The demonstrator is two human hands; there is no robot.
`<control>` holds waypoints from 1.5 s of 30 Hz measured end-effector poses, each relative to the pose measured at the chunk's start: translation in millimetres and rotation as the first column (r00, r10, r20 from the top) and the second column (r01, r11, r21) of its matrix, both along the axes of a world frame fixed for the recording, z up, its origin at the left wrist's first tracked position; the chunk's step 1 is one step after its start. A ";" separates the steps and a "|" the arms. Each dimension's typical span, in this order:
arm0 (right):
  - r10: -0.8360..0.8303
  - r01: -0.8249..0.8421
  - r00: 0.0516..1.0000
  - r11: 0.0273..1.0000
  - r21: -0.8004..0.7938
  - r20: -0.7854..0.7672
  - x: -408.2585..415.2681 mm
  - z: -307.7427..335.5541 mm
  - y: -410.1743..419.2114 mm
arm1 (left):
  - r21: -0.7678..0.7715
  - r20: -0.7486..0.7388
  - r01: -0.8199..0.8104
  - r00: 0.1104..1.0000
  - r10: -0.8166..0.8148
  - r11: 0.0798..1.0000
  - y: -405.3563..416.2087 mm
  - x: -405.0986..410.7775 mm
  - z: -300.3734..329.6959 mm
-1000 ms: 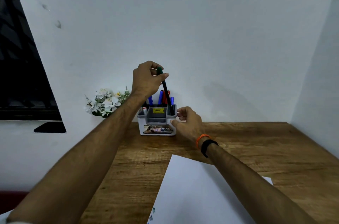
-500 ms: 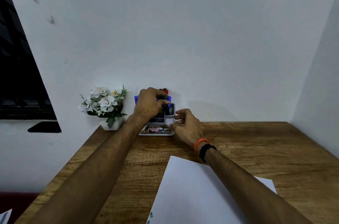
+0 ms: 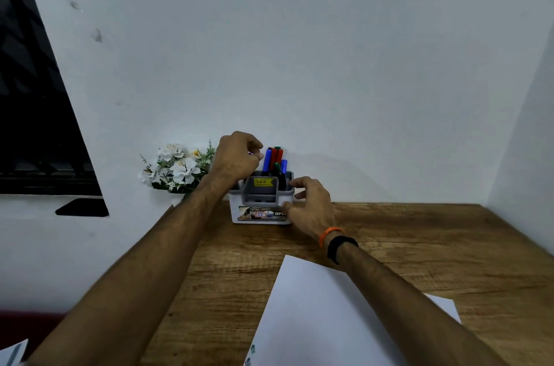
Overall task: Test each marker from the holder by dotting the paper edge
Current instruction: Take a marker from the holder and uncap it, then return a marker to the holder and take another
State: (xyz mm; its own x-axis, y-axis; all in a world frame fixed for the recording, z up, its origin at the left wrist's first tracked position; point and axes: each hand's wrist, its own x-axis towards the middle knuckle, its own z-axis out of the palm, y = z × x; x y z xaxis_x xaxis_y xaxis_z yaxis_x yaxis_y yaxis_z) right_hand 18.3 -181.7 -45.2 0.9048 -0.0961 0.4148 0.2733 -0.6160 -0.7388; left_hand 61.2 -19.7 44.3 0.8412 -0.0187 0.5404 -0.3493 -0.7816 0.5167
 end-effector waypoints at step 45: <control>0.046 -0.046 0.999 0.999 0.007 -0.018 9.4 -18.4 4.1 | 0.275 0.010 -0.006 1.000 0.003 0.962 -34.2 19.5 -1.8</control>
State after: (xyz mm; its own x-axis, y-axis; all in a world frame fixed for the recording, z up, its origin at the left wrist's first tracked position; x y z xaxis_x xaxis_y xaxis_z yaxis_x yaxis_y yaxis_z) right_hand 27.7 -177.7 -63.7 0.9158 -0.0568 0.3977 0.2878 -0.5979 -0.7481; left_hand 80.7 -53.8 42.5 0.8366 -0.1639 0.5227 -0.3494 -0.8946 0.2787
